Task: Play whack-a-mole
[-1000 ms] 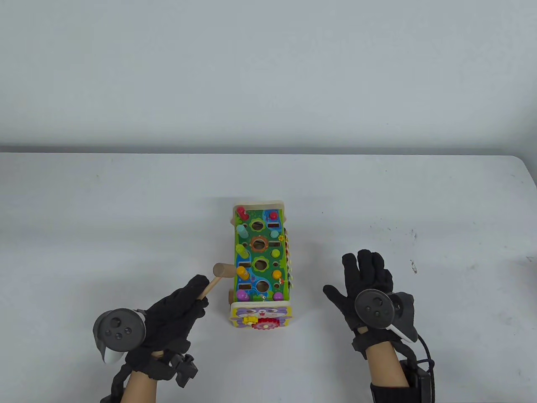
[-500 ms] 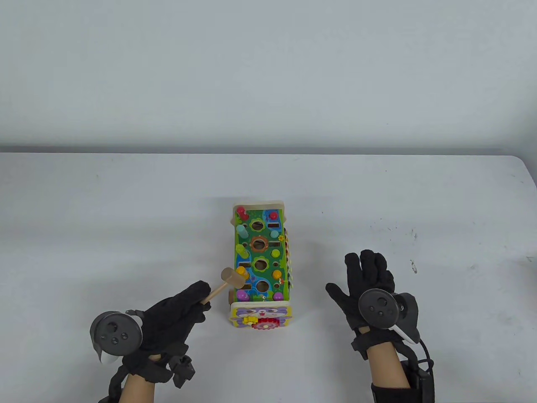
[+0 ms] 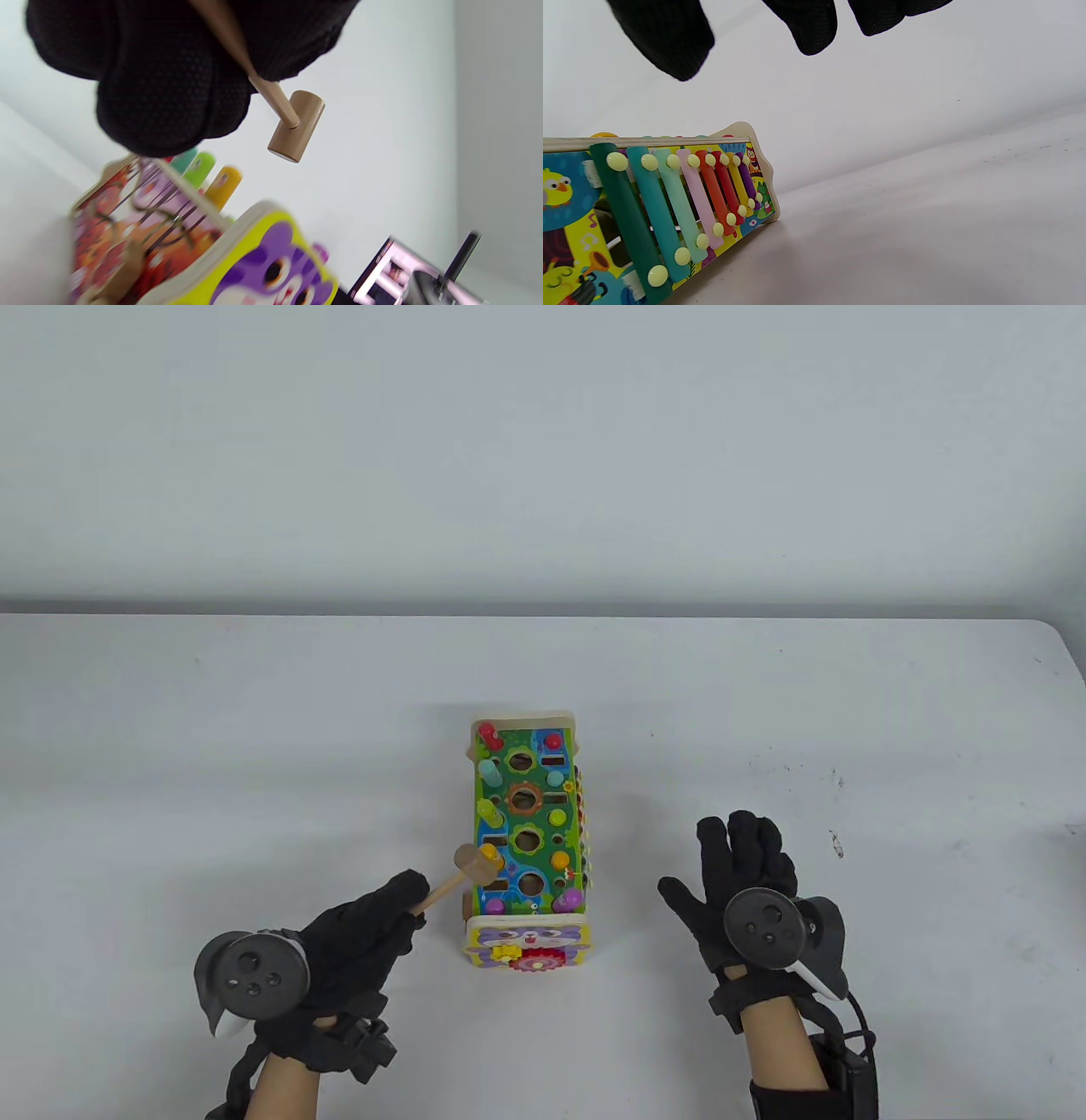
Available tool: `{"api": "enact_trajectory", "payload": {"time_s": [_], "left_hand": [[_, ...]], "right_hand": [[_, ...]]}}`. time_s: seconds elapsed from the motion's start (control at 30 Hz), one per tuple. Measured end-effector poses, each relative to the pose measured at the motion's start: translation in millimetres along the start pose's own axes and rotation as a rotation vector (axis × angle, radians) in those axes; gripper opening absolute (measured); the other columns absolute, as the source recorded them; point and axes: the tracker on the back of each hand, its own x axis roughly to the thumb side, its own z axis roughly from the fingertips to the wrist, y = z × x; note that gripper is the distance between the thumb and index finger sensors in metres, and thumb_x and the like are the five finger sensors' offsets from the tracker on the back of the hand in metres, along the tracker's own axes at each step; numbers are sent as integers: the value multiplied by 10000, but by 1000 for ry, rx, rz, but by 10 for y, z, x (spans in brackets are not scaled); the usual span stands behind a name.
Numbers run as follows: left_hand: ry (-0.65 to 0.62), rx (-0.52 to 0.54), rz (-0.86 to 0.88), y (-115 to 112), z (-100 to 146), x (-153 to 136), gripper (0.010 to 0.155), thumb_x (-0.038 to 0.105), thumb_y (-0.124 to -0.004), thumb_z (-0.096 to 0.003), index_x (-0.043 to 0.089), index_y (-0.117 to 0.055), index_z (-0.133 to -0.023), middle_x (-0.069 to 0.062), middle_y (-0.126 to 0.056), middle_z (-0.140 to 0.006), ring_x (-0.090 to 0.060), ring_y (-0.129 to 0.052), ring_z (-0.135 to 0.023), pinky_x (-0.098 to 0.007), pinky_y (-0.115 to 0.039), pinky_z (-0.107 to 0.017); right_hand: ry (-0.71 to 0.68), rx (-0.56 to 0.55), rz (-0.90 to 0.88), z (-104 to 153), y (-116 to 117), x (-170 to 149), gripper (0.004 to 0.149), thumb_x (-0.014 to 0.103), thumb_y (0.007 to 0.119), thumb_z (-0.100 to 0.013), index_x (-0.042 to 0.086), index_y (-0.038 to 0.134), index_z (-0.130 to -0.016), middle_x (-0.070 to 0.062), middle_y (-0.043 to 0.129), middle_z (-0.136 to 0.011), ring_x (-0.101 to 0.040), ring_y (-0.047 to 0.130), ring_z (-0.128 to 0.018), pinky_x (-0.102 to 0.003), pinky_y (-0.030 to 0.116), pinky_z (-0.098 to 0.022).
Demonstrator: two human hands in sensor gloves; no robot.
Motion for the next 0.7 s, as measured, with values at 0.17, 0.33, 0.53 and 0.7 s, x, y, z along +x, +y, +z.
{"api": "enact_trajectory", "payload": {"time_s": [0.17,0.33,0.53,0.7], "left_hand": [[-17,152,61,4,28,-15,507,213,-694,-544,48,-670,-1023,-229,-935,-733,-363,-1016,-428,-647,-723,-546],[10,95,19,-120,-10,-75,513,209,-685,-546,43,-650,-1030,-238,-926,-739,-368,-1012,-432,-654,-718,-542],[87,-155,-280,-296,-96,-88,505,208,-693,-547,63,-674,-1030,-238,-927,-740,-368,-1009,-437,-653,-716,-548],[33,-39,-199,-273,-92,-46,507,213,-687,-547,68,-664,-1033,-231,-917,-748,-362,-1004,-449,-650,-712,-554]], "right_hand": [[-1,-2,4,-3,1,5,778,521,651,-592,-31,454,-1103,-383,314,-1105,-675,313,-966,-778,341,-575],[-1,2,8,-6,6,16,778,521,651,-592,-31,453,-1104,-383,310,-1105,-671,308,-969,-778,341,-575],[3,18,17,-11,16,30,779,520,651,-592,-34,456,-1103,-383,314,-1104,-677,310,-965,-777,342,-575],[1,14,14,-12,9,41,779,521,650,-592,-33,453,-1104,-382,307,-1106,-667,302,-971,-777,340,-576]]}}
